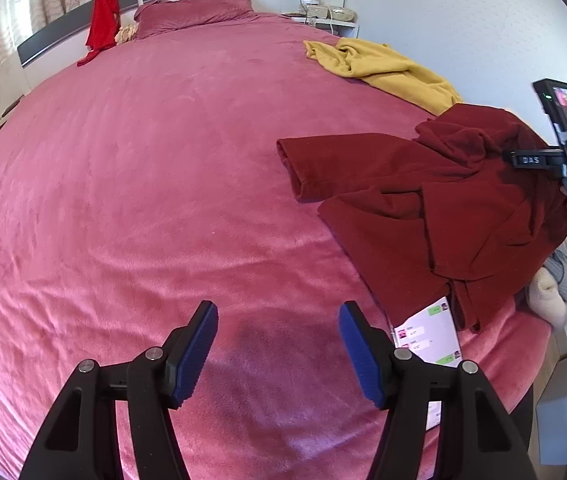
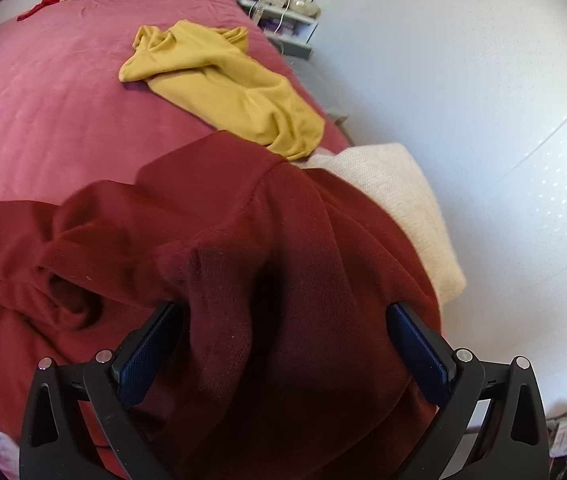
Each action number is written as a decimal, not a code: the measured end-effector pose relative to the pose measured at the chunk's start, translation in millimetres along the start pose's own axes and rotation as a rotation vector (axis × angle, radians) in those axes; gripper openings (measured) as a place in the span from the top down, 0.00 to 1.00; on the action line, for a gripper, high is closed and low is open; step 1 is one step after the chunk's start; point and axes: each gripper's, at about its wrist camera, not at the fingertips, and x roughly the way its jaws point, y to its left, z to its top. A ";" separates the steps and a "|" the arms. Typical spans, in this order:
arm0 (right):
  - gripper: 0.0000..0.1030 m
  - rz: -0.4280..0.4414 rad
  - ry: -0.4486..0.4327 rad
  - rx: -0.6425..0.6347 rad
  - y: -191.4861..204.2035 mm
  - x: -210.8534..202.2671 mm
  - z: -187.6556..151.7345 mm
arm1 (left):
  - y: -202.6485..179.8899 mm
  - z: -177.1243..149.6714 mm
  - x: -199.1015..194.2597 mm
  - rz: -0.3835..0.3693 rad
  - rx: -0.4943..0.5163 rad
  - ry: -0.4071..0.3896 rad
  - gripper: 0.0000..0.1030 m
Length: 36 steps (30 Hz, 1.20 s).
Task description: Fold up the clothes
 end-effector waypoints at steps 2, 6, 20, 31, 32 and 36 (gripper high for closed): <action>0.36 -0.001 -0.042 0.028 -4.7 -6.3 -3.7 | 2.6 -0.5 2.4 -0.002 -0.011 0.004 0.38; 0.67 0.044 -0.088 0.049 -7.5 -15.9 -6.5 | 4.2 -1.0 4.8 -0.004 -0.035 0.013 0.38; 0.88 0.388 -0.451 0.118 5.1 -185.6 -2.4 | 20.5 2.7 -17.1 0.023 -0.084 -0.050 0.38; 0.88 0.732 -0.775 -0.087 85.5 -382.4 24.6 | 85.7 -3.7 -76.8 0.162 -0.317 -0.179 0.38; 0.88 0.780 -0.800 -0.109 96.9 -400.1 25.2 | 95.8 -6.3 -88.4 0.187 -0.344 -0.199 0.38; 0.88 0.951 -0.881 -0.198 139.2 -464.8 17.7 | 139.6 -24.6 -139.5 0.330 -0.431 -0.273 0.38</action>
